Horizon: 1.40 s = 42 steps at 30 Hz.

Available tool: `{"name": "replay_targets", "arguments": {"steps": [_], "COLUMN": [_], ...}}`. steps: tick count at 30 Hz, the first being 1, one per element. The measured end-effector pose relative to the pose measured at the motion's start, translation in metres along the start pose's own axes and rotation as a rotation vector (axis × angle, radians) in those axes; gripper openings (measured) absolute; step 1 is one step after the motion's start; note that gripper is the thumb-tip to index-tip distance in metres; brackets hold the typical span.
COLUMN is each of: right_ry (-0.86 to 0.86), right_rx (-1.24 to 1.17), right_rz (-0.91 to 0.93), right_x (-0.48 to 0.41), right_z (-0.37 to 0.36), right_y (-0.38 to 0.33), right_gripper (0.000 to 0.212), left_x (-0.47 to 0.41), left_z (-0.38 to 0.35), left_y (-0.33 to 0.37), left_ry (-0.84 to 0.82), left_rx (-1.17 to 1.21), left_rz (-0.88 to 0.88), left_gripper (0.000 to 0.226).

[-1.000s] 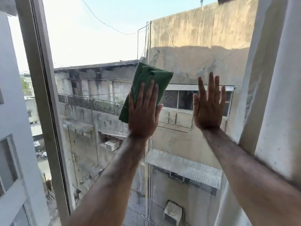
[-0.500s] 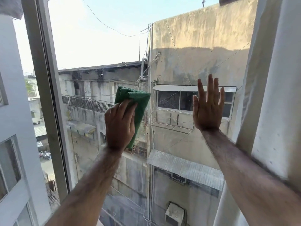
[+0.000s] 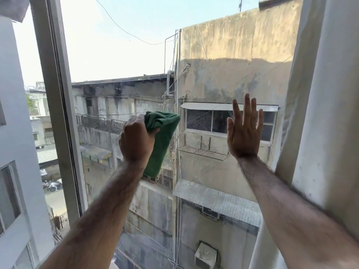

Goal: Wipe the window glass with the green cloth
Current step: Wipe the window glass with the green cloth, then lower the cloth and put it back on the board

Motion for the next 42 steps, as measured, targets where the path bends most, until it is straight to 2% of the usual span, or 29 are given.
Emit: {"name": "replay_targets", "arguments": {"steps": [5, 9, 13, 15, 17, 19, 21, 24, 26, 30, 34, 39, 42], "right_ry": [-0.089, -0.151, -0.207, -0.414, -0.765, -1.085, -1.19, -1.144, -1.078, -1.0, -0.986, -1.07, -1.119], "right_rx": [-0.013, -0.209, -0.463, -0.695, -0.973, -1.187, -1.199, -1.334, -1.431, -1.527, -1.505, -1.416, -1.346], "right_rz": [-0.027, -0.166, 0.054, -0.011, -0.295, -0.49, -0.533, -0.665, -0.787, -1.029, -1.19, -1.324, -1.403], "right_x": [-0.001, -0.009, -0.01, -0.008, -0.006, 0.002, 0.013, 0.032, 0.045, 0.076, 0.124, 0.208, 0.263], "right_z": [0.011, 0.028, 0.048, 0.06, 0.07, 0.068, 0.07, 0.078, 0.083, 0.094, 0.102, 0.108, 0.11], "right_y": [-0.006, -0.035, -0.084, -0.111, -0.134, -0.143, -0.145, -0.145, -0.142, -0.144, -0.147, -0.147, -0.147], "right_gripper": [0.056, 0.06, 0.053, 0.06, 0.068, 0.044, 0.024, 0.026, 0.02, 0.015, 0.018, 0.033, 0.033], "left_x": [-0.013, -0.026, -0.029, -0.026, -0.024, -0.022, -0.018, -0.005, 0.009, 0.046, 0.095, 0.168, 0.212], "left_z": [0.013, 0.026, 0.042, 0.05, 0.06, 0.07, 0.078, 0.085, 0.087, 0.091, 0.083, 0.071, 0.062], "left_y": [0.005, 0.003, 0.0, -0.003, -0.006, -0.01, -0.021, -0.048, -0.069, -0.108, -0.143, -0.183, -0.208], "left_ry": [-0.155, -0.304, -0.308, -0.326, -0.372, -0.393, -0.381, -0.385, -0.421, -0.606, -0.756, -0.866, -0.91], "left_rx": [-0.056, 0.084, 0.398, 0.633, 0.865, 1.034, 1.101, 1.13, 1.169, 1.189, 1.132, 1.05, 1.017], "left_rz": [-0.076, -0.057, 0.057, 0.185, 0.323, 0.442, 0.528, 0.63, 0.698, 0.759, 0.802, 0.924, 1.008], "left_gripper": [0.052, 0.05, 0.053, 0.044, 0.031, 0.028, 0.027, 0.029, 0.034, 0.029, 0.02, 0.009, 0.008]}}
Point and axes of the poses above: each hand's wrist, its own x-axis away from the middle knuckle, its own z-axis out of the back of the hand, y = z × x, the point moved 1 cm from there along -x, towards the middle knuckle, and after that the axes turned 3 degrees about -x, right-handed, at the moved point
